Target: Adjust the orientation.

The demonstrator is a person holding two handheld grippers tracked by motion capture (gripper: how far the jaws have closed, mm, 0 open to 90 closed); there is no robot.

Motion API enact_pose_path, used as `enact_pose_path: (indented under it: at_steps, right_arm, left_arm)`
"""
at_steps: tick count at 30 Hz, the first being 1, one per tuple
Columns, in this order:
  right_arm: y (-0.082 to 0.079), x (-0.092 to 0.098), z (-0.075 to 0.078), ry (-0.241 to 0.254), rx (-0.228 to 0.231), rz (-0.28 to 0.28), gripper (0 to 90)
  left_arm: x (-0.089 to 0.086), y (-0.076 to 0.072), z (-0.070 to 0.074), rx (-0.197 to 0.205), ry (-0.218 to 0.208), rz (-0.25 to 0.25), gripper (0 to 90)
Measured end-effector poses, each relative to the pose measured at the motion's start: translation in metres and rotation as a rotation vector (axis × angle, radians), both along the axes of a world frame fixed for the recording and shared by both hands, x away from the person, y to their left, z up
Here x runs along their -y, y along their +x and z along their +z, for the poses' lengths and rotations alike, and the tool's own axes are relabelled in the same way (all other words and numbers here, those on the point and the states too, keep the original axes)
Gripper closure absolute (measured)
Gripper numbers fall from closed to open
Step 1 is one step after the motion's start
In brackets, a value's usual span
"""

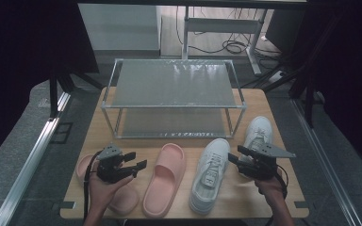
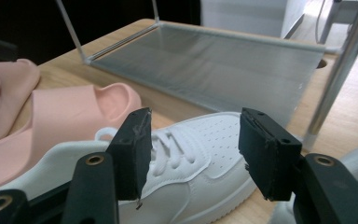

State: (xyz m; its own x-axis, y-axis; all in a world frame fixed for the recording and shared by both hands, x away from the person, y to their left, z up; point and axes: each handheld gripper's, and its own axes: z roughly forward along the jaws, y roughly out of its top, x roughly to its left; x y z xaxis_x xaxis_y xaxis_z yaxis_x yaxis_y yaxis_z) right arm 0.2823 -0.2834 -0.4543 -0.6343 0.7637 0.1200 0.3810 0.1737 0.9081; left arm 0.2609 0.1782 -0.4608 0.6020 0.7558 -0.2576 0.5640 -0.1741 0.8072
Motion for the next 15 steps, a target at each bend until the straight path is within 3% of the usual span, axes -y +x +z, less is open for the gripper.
enact_pose_path:
  at_steps: [7, 15]
  right_arm:
    - [-0.001, 0.001, 0.0, 0.001, 0.001, 0.002, 44.8]
    - [-0.01, -0.003, 0.0, -0.022, 0.002, 0.008, 44.6]
  left_arm:
    - [0.003, -0.001, -0.001, -0.006, 0.012, 0.006, 43.2]
    - [0.007, -0.006, 0.0, 0.002, 0.028, -0.024, 56.2]
